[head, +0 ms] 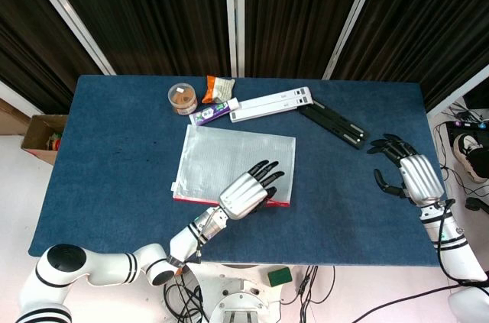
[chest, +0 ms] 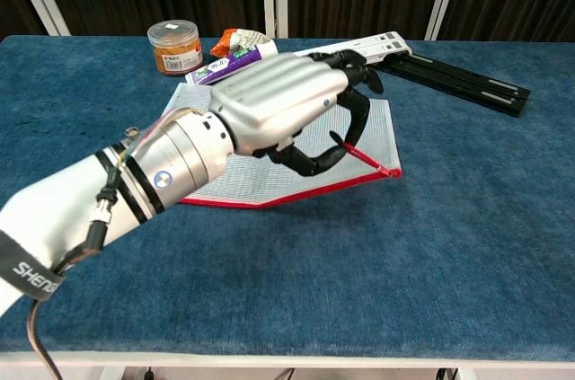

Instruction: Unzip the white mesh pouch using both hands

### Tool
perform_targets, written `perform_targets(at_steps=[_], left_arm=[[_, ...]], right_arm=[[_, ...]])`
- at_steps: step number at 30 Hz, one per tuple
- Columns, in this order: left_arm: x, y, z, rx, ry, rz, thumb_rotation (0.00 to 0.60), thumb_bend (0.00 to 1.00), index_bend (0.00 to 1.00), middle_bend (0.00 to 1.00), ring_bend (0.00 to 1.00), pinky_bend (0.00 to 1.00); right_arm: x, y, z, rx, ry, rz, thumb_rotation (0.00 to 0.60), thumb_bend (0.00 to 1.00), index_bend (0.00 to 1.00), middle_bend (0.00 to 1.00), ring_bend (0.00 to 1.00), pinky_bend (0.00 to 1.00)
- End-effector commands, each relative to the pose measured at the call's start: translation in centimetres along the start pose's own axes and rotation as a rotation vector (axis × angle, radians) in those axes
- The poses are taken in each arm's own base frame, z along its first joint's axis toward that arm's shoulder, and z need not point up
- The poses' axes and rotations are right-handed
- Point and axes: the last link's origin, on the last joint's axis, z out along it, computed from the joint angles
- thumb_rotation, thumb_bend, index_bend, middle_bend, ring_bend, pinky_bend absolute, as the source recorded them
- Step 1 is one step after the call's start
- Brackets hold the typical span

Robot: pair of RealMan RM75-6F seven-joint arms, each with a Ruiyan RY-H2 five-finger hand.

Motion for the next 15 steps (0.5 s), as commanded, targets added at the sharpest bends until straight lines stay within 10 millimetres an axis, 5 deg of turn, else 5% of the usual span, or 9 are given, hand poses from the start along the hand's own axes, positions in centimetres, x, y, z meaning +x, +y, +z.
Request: perform_targets(at_steps=[1,8,15], left_arm=[[2.7,-0.9,-0.4,0.059,0.089,-0.117,0.600,0.49,0.65,0.16,0.01,0.13],[6.1,-2.3,0.4,0.146,0.163,-0.297,0.600,0.49,0.65,0.14,0.00,0.13],[7.6,-3.0,-0.3,0.199,0.220,-0.325,0.600,0.49,0.67,0.08,0.00,0.12]], right_arm=[[-0.6,-1.0,0.5,0.029,-0.078,-0.020,0.600,0.48,0.37,0.32,0.16,0.32],[-1.8,-6.0,3.2,0.138,-0.206,-0.099,0.600,0.31,0.40,0.35,0.20,0.35],[-3.5,-9.4,6.3,0.174,-0.235,-0.113,0.600,0.32,0.40,0.36,0.20,0.35]])
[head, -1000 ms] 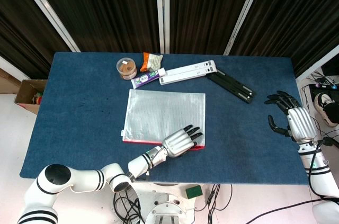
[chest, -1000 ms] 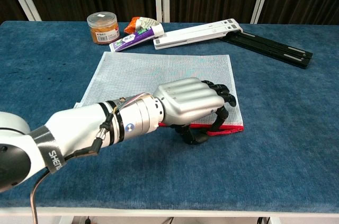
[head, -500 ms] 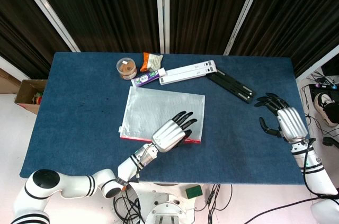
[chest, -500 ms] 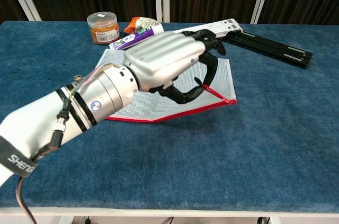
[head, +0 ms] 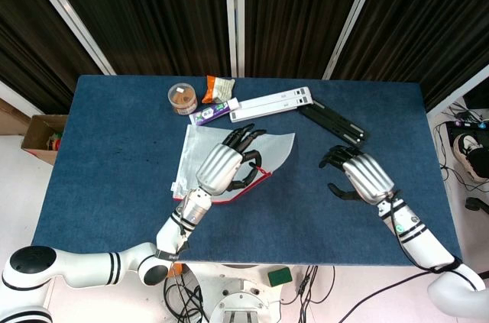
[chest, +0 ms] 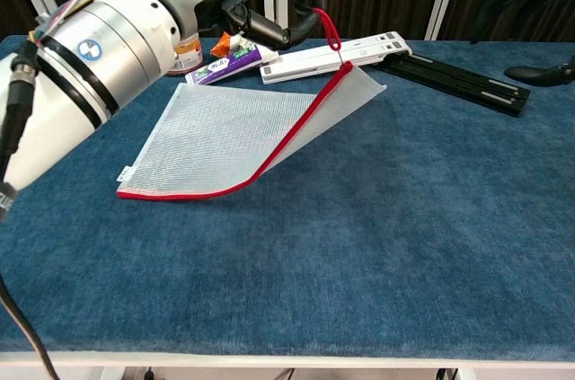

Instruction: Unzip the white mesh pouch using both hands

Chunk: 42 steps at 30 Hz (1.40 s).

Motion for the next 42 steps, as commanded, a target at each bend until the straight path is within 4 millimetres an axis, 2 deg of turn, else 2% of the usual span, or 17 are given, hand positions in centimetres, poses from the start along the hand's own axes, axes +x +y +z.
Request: perform_targets(at_steps=[1,9,18,27,42], left_arm=[[0.7,-0.2,-0.1,0.018,0.027,0.004,0.600,0.49,0.67,0.07,0.00,0.12],[1.9,-0.2,-0.4,0.041,0.065,0.004,0.600,0.49,0.69,0.05,0.00,0.12],[2.3,-0.1,-0.8,0.047,0.075,0.008,0.600,0.49,0.70,0.05,0.00,0.12],[2.5,-0.3,-1.1,0.054,0.085,0.017,0.600,0.49,0.70,0.04,0.00,0.12],[2.9,-0.6,-1.3,0.079,0.107,-0.006,0.600,0.49,0.71,0.03,0.00,0.12]], right_arm=[[-0.1,-2.0,2.7,0.031,-0.014,0.009,0.600,0.33,0.40,0.36,0.20,0.35],[0.1,-5.2,7.1,0.092,-0.017,0.016,0.600,0.37,0.41,0.36,0.20,0.35],[-0.9,-7.2,10.4,0.108,-0.062,0.044,0.600,0.37,0.42,0.37,0.20,0.35],[-1.8,-8.2,11.8,0.122,-0.091,0.092,0.600,0.42,0.45,0.38,0.20,0.35],[-2.7,-9.0,13.2,0.090,-0.140,0.241,0.600,0.42,0.53,0.39,0.21,0.35]])
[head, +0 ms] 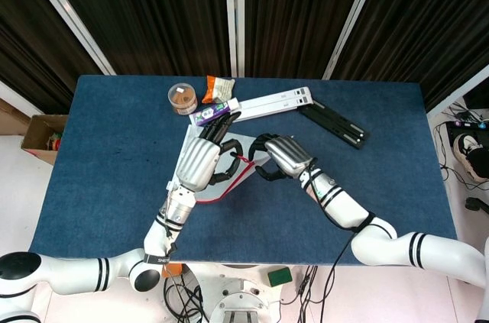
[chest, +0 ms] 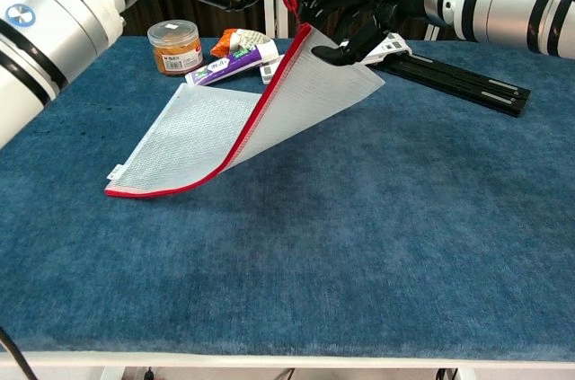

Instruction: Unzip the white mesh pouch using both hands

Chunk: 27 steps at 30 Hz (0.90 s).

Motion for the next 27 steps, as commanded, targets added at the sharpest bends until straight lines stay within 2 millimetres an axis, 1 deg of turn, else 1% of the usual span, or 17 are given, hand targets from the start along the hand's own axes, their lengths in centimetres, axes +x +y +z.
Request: perform_targets(at_steps=[1,3,5,9,11,16,21,27], left_arm=[[0.1,0.0,0.0,0.001,0.004,-0.003,0.600,0.49,0.71,0.03,0.00,0.12],[0.1,-0.1,0.0,0.004,0.008,-0.004,0.600,0.49,0.71,0.03,0.00,0.12],[0.1,-0.2,-0.1,0.007,0.010,-0.007,0.600,0.49,0.71,0.03,0.00,0.12],[0.3,-0.4,-0.2,0.011,0.011,-0.009,0.600,0.49,0.71,0.03,0.00,0.12],[0.4,-0.5,-0.4,0.018,0.014,-0.010,0.600,0.49,0.71,0.03,0.00,0.12],[0.6,-1.1,-0.9,0.054,0.015,-0.022,0.600,0.49,0.71,0.03,0.00,0.12],[0.4,-1.6,-1.4,0.092,-0.001,-0.071,0.600,0.49,0.71,0.03,0.00,0.12],[0.2,-1.9,-1.6,0.127,-0.006,-0.120,0.600,0.50,0.71,0.03,0.00,0.12]], right_arm=[[-0.1,-0.2,0.4,-0.010,0.007,0.018,0.600,0.43,0.55,0.39,0.21,0.35],[-0.2,-0.4,0.7,-0.024,0.014,0.043,0.600,0.42,0.60,0.40,0.22,0.35],[-0.2,-0.5,1.0,-0.036,0.027,0.059,0.600,0.40,0.66,0.42,0.24,0.35],[-0.2,-1.0,1.5,-0.059,0.059,0.090,0.600,0.39,0.78,0.47,0.28,0.35],[-0.1,-1.1,1.5,-0.068,0.072,0.092,0.600,0.39,0.82,0.48,0.29,0.35],[0.2,-1.3,1.7,-0.091,0.087,0.133,0.600,0.39,0.82,0.48,0.31,0.35],[0.4,-1.5,1.9,-0.093,0.099,0.168,0.600,0.38,0.82,0.48,0.31,0.34],[1.0,-1.8,2.0,-0.092,0.121,0.209,0.600,0.38,0.82,0.51,0.31,0.33]])
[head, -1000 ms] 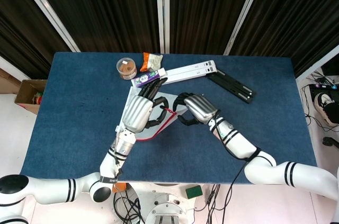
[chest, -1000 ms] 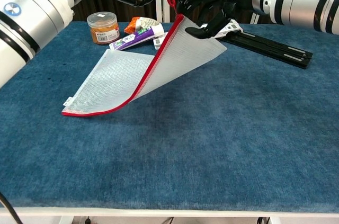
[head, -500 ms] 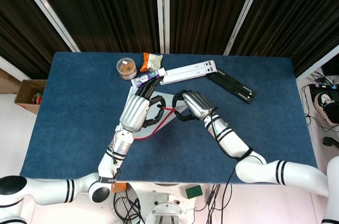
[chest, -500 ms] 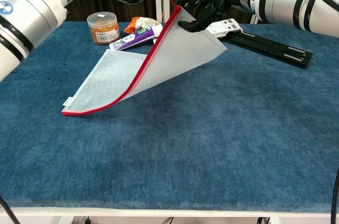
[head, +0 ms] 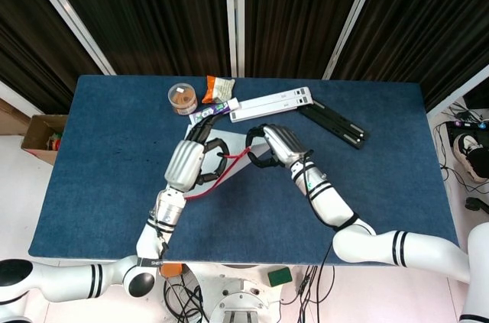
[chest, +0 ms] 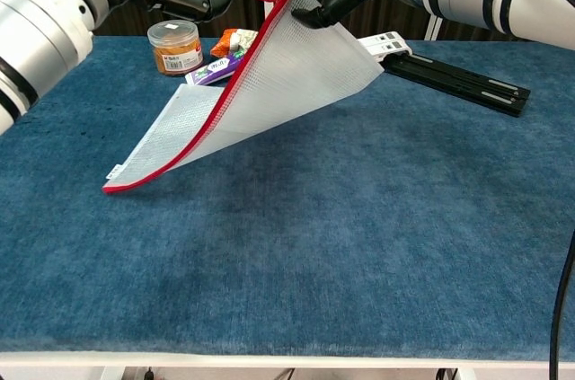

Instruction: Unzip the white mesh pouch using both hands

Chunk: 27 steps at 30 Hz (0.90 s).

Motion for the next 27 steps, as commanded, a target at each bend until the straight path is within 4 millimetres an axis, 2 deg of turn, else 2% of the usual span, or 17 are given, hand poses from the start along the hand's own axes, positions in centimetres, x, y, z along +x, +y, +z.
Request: perform_targets(at_steps=[1,11,27], left_arm=[[-0.1,-0.1,0.0,0.011,-0.004,-0.014,0.600,0.50,0.71,0.03,0.00,0.12],[-0.6,-0.7,-0.1,0.047,-0.021,-0.039,0.600,0.50,0.71,0.04,0.00,0.12],[-0.5,-1.7,-0.1,0.082,0.004,0.031,0.600,0.51,0.70,0.08,0.00,0.12]], right_arm=[[0.2,-0.3,0.0,0.001,0.007,0.021,0.600,0.38,0.82,0.51,0.31,0.33],[0.9,-0.8,0.0,-0.002,0.036,0.070,0.600,0.38,0.82,0.52,0.30,0.32],[0.7,-0.8,-0.2,-0.052,0.125,0.144,0.600,0.36,0.82,0.52,0.30,0.31]])
